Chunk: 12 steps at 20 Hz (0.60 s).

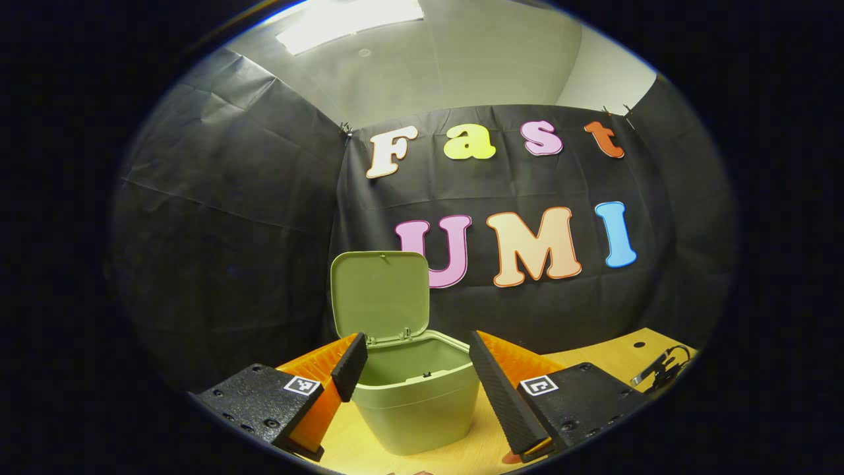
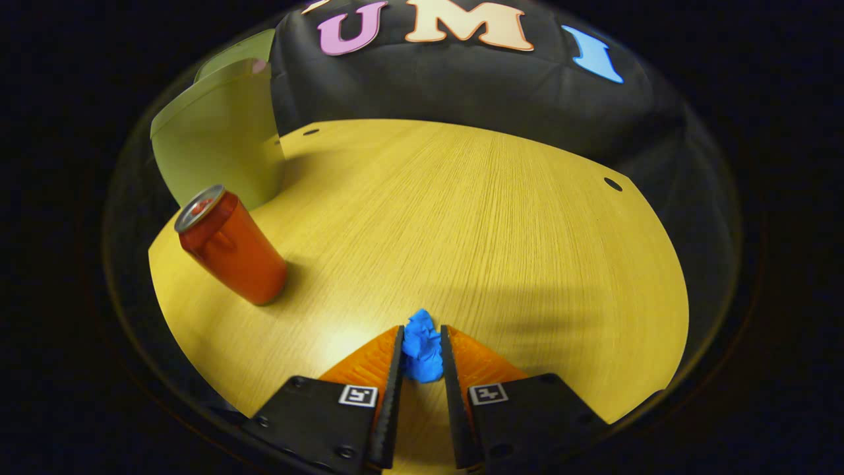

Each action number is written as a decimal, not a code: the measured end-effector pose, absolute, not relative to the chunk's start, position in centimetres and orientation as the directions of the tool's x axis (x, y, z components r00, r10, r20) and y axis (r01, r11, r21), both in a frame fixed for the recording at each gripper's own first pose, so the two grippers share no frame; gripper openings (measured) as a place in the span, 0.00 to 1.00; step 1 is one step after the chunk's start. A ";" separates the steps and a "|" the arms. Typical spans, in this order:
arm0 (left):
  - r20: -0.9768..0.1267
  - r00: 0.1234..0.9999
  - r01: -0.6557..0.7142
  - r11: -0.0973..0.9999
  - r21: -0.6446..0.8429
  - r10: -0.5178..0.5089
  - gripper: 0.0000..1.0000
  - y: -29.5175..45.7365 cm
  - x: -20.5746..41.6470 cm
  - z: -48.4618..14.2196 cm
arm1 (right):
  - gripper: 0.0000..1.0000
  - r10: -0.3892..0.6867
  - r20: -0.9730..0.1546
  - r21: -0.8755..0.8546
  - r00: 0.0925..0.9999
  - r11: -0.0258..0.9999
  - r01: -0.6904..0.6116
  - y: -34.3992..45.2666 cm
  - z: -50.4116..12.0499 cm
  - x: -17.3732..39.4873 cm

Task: Press the lid of the desktop garbage bin to open it, pick up the crumpled paper on the desktop and throw it into the bin, then pick up the pop can on the desktop and drop it into the bin, and finally close the garbage bin lid.

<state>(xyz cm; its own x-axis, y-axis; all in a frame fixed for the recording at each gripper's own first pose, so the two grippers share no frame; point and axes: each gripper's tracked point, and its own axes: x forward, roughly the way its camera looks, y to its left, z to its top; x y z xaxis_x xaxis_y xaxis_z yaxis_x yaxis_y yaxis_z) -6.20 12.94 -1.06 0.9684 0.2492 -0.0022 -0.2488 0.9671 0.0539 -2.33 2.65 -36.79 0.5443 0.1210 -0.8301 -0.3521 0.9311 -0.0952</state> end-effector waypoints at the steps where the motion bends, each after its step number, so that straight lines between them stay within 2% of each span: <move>1: -0.003 0.969 -0.246 0.968 0.054 0.247 0.94 12.9 -6.1 -1.1 | 0.26 0.124 -0.832 -0.088 0.540 0.933 -0.350 2.7 -37.0 -2.3; 2: -0.005 0.970 -0.241 0.969 0.050 0.241 0.94 12.7 -6.1 -1.1 | 0.18 0.132 -0.833 -0.077 0.537 0.934 -0.348 2.8 -36.9 -2.1; 4: -0.014 0.973 -0.230 0.972 0.045 0.231 0.92 12.3 -5.8 -1.5 | 0.09 0.145 -0.815 -0.066 0.561 0.939 -0.338 3.0 -35.7 -1.7; 12: -0.025 0.978 -0.206 0.978 0.042 0.207 0.93 11.6 -5.3 -2.1 | 0.11 0.268 -0.630 -0.041 0.729 0.925 -0.377 8.4 -25.3 3.7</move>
